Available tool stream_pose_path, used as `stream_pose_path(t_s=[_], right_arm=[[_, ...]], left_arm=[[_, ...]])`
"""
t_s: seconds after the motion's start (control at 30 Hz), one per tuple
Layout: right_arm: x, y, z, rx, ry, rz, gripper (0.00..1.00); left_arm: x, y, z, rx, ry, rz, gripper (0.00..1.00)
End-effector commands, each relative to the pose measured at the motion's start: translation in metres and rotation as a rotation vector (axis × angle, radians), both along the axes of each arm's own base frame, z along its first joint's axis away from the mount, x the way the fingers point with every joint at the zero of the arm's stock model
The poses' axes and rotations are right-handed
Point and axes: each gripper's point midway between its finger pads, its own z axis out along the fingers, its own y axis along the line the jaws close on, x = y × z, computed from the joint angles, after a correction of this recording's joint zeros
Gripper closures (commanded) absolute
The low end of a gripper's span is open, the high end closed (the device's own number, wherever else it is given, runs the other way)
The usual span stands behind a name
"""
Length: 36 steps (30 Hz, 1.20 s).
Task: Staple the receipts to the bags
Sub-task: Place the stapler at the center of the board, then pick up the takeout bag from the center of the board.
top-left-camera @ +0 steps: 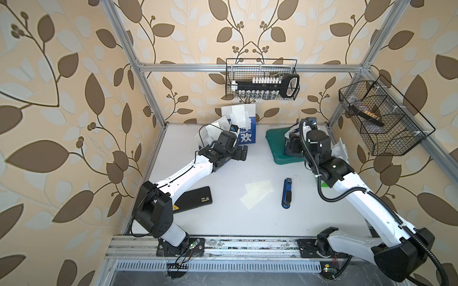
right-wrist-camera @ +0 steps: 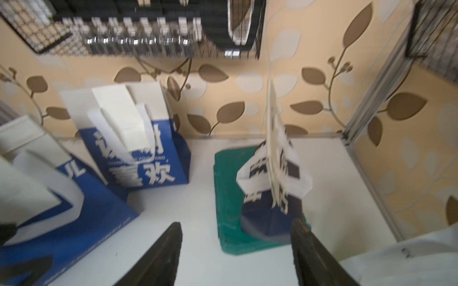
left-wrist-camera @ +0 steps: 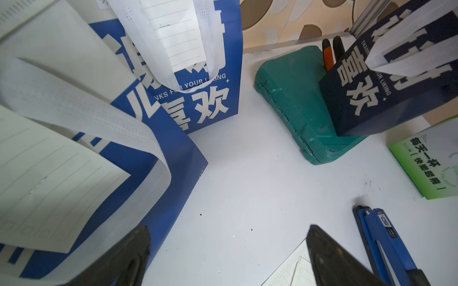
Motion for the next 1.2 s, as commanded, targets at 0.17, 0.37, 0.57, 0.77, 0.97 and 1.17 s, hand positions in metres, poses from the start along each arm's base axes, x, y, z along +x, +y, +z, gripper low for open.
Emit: stream_pose_path(t_s=[0.17,0.37,0.57,0.77,0.97,1.17], right_arm=[[0.077,-0.024,0.014,-0.157,-0.019,-0.175,0.31],[0.108,-0.046,-0.003,-0.139,0.032,-0.227,0.31],[0.112,-0.054,-0.024,-0.085,0.084,-0.208,0.44],[0.099,-0.049,-0.028,-0.042,0.095,-0.139,0.9],[0.061,-0.013,-0.001,-0.003,0.043,0.136,1.0],[-0.004,0.065,0.005,0.017,0.071,0.691,0.99]], left_arm=[[-0.004,-0.005,0.028,-0.106,0.002,0.03,0.01],[-0.007,0.001,0.035,-0.078,-0.022,0.026,0.01],[-0.009,0.001,0.036,-0.073,-0.025,0.017,0.01],[-0.01,0.001,0.042,-0.061,-0.034,0.002,0.01],[-0.011,0.008,0.059,-0.036,-0.058,-0.017,0.01],[-0.018,0.022,0.091,-0.084,-0.087,-0.13,0.01]])
